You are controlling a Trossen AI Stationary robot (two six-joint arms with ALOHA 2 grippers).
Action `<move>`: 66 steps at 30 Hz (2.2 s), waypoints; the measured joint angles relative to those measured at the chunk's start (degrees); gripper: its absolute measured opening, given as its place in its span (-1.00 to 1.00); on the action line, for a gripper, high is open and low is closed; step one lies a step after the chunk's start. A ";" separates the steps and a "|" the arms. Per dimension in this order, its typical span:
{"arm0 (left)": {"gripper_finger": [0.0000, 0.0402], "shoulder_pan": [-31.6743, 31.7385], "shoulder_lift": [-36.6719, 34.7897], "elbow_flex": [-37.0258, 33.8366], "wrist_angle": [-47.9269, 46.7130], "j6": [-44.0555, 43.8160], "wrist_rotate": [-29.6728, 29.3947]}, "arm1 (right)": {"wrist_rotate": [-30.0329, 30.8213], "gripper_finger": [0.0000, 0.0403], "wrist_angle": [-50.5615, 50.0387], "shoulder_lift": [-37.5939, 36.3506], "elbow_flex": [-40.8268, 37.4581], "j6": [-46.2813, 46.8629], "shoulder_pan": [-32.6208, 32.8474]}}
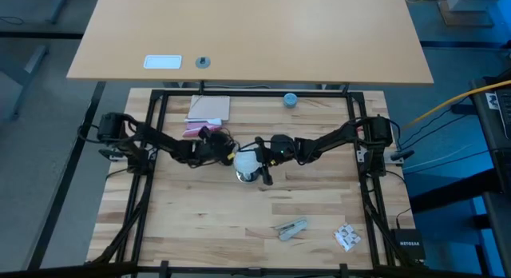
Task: Screw lightbulb
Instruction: Remove the lightbulb from the lamp
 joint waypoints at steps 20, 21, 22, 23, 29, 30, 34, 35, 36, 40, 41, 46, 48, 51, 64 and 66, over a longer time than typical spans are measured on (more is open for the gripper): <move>-0.29 2.05 -20.45 0.20 -9.61 1.19 17.26 | 3.10 -0.21 0.07 0.00 0.00 -0.07 -0.07; -0.29 1.70 -22.22 0.20 -11.93 0.51 18.83 | 3.15 -0.21 0.14 0.00 0.00 -0.07 -0.07; -0.29 1.24 -23.54 0.20 -14.24 -0.60 20.33 | 3.16 -0.21 0.15 0.00 0.00 -0.07 -0.07; -0.29 0.64 -24.80 0.20 -16.45 -2.01 21.77 | 3.25 -0.21 0.18 0.00 0.00 -0.07 -0.07; -0.29 -5.52 -26.57 0.20 -21.23 -9.72 28.72 | 6.36 -0.21 0.22 0.00 0.00 0.02 -0.07; -0.29 -6.92 -26.04 0.20 -20.76 -10.76 28.80 | 7.10 -0.21 0.22 0.00 0.00 0.02 -0.07; -0.29 -11.75 -22.92 0.17 -16.49 -12.30 28.11 | 8.22 -0.21 0.27 0.00 0.00 0.06 -0.07; -0.29 -12.71 -21.75 0.17 -14.71 -12.32 27.45 | 8.54 -0.21 0.28 0.00 0.00 0.07 -0.07; -0.29 -13.54 -20.59 0.17 -12.93 -12.30 26.58 | 8.62 -0.21 0.28 0.00 0.00 0.07 -0.07; -0.29 -15.92 -14.06 0.20 -3.54 -9.63 23.02 | 8.60 -0.21 0.35 0.00 0.00 0.10 -0.07; -0.29 -16.10 -12.15 0.20 -1.15 -9.13 22.64 | 8.62 -0.21 0.35 0.00 0.00 0.09 -0.07; -0.29 -16.21 -3.45 0.20 8.71 -7.99 21.73 | 8.61 -0.21 0.35 0.00 0.00 0.11 -0.07; -0.29 -16.06 -0.70 0.20 10.61 -8.08 20.67 | 8.60 -0.21 0.35 0.00 0.00 0.12 -0.07; -0.29 -15.71 2.25 0.20 11.26 -9.93 19.69 | 8.60 -0.21 0.35 0.00 0.00 0.11 -0.07; -0.29 -13.60 3.66 0.33 9.00 -11.20 15.19 | 4.45 -0.21 0.01 0.00 0.00 0.15 -0.11; -0.29 -13.59 3.45 0.46 7.37 -12.21 14.66 | 3.36 -0.21 -0.01 0.00 0.00 0.11 -0.09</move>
